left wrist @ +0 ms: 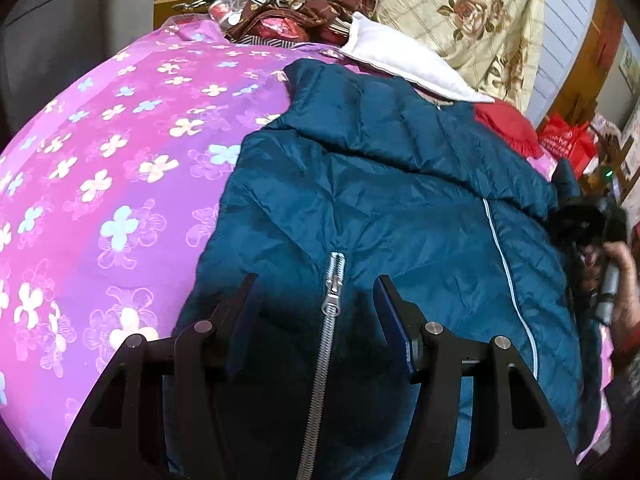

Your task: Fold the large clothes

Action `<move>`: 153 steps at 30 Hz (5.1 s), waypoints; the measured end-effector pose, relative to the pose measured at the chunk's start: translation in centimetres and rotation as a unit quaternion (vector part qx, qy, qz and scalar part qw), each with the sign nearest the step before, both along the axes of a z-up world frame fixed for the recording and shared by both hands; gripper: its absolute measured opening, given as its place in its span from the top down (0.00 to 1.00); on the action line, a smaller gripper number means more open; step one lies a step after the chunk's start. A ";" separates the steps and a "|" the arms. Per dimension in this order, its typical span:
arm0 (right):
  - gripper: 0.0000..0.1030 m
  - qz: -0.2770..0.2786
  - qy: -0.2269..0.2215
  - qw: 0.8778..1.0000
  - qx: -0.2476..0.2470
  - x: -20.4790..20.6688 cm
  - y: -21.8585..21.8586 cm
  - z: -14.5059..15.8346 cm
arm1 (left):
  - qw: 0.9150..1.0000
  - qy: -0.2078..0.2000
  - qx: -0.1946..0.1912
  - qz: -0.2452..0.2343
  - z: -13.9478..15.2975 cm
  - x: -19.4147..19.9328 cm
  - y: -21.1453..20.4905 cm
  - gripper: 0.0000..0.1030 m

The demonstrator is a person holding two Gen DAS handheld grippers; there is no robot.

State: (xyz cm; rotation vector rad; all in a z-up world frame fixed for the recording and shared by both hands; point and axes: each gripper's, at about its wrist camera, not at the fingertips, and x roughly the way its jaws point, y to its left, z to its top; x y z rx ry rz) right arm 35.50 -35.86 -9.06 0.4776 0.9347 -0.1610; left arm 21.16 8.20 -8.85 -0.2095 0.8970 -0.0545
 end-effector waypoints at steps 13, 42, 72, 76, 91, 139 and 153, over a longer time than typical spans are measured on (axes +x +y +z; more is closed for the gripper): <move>0.65 -0.092 -0.073 0.989 0.095 -12.4 -14.8 3.0 | 0.999 0.008 0.029 -0.032 -1.2 -1.4 -3.6 0.44; 0.96 -0.220 -0.068 0.972 0.046 -5.8 -29.1 1.3 | 0.997 -0.005 0.061 -0.052 -3.0 0.1 -5.6 0.18; 0.96 0.278 0.004 0.950 -0.145 -3.3 21.5 4.0 | 0.995 -0.078 0.013 0.062 5.0 -2.9 3.1 0.18; 0.96 0.269 -0.019 0.958 -0.093 -6.4 19.0 6.3 | 0.995 -0.078 -0.014 0.069 5.4 -3.4 4.0 0.18; 0.74 -0.033 -0.020 0.990 -0.133 -0.9 4.7 5.4 | 0.993 -0.080 -0.009 0.088 5.1 -3.4 5.3 0.18; 0.68 0.069 -0.054 0.991 -0.100 -26.0 3.8 9.8 | 0.989 -0.044 -0.004 0.144 2.9 -6.7 9.7 0.18; 0.63 -0.013 -0.038 0.998 0.056 -34.3 -7.6 1.4 | 0.997 0.012 -0.022 0.074 1.4 -11.6 7.5 0.18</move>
